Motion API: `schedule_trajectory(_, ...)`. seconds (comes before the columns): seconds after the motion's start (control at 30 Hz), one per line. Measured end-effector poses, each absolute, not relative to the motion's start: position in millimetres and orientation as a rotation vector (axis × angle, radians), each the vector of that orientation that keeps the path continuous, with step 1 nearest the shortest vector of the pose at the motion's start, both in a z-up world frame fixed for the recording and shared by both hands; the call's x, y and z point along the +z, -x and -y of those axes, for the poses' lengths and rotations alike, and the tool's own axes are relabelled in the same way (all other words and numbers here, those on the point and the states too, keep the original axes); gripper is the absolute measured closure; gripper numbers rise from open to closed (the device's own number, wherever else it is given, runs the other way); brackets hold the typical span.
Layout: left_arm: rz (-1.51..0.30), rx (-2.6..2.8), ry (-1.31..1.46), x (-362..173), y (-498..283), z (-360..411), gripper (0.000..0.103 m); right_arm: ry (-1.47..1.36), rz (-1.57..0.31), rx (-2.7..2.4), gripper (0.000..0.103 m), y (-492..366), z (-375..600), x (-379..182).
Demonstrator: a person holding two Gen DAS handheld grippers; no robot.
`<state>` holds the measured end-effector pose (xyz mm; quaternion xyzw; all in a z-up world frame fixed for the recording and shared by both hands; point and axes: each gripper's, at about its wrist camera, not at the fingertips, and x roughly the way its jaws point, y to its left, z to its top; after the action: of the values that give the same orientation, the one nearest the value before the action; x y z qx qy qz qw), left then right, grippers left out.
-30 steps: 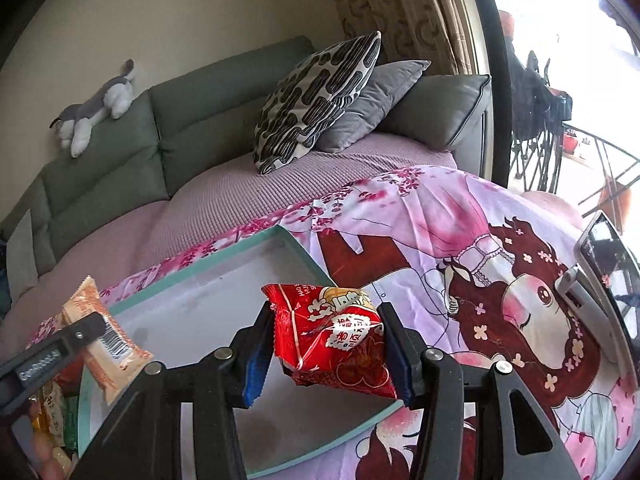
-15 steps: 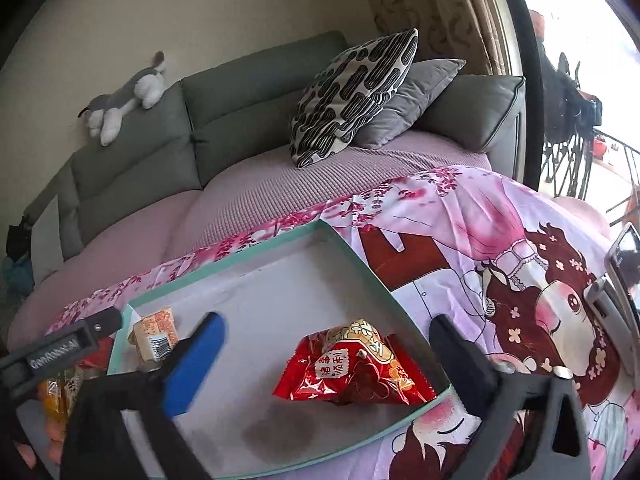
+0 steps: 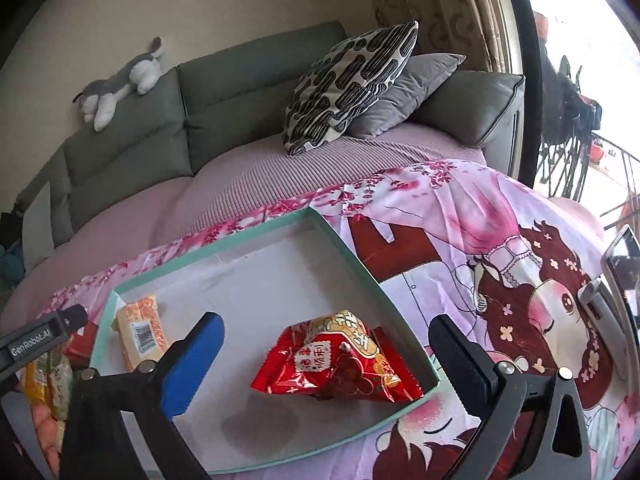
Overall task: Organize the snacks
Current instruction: 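Withdraw both tools from the tray back toward the snack pile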
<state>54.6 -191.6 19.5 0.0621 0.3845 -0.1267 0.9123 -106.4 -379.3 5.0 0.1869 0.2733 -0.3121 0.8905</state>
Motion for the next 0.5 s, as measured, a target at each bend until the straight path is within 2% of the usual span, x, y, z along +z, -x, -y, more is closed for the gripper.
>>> schedule_trajectory(0.5,-0.807,-0.276,-0.125,24,-42,187,0.0,-0.371,-0.624,-0.67,0.0,108,380,7)
